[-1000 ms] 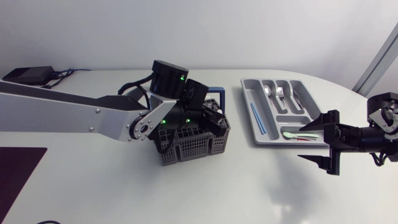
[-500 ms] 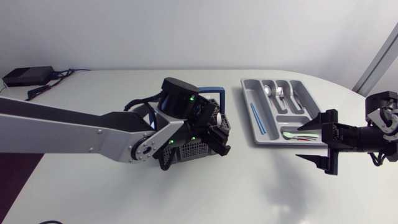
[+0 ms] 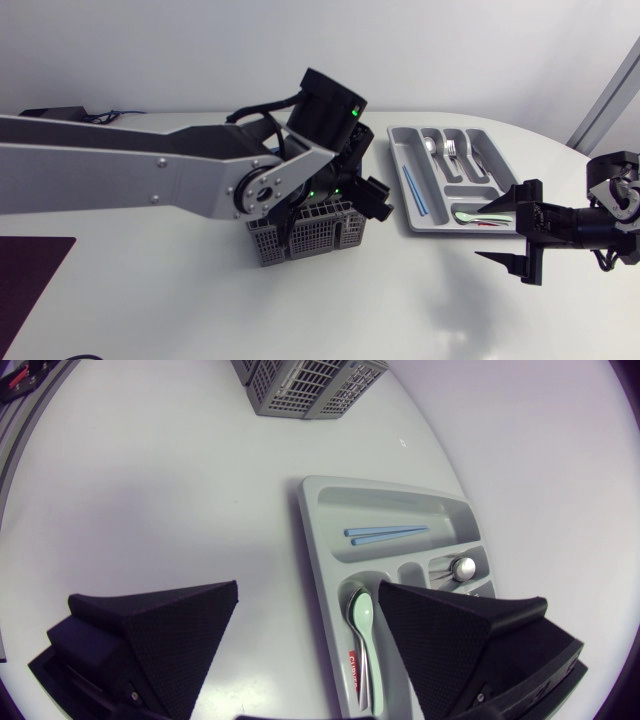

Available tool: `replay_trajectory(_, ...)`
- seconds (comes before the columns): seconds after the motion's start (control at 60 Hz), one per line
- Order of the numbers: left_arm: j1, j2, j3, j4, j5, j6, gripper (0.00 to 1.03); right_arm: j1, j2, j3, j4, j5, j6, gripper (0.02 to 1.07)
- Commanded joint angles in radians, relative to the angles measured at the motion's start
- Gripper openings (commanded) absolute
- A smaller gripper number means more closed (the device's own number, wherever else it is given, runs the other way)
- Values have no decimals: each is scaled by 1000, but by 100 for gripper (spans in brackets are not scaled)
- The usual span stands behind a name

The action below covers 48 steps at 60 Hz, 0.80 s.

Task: Unload the cutlery basket into the drawer organizer.

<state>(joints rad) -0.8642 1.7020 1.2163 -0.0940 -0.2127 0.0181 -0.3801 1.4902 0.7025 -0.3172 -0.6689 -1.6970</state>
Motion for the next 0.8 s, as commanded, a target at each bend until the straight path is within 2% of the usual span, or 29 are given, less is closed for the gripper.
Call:
replay_trajectory(0.0,11,53,69,-59,-10,-40,83,1,-10,-17,0,3,8,103)
replay_trajectory(0.2,34,99,150,-173,22,-84,82,-6,7,-14,1,3,-1,103)
replay_trajectory(0.483,28,117,157,-194,33,-119,80,-11,12,-14,3,2,-3,103)
replay_trajectory(0.667,25,136,167,-194,33,-124,71,-20,15,-21,7,0,-10,103)
replay_trajectory(0.783,30,143,167,-190,32,-133,62,-25,16,-24,12,0,-10,103)
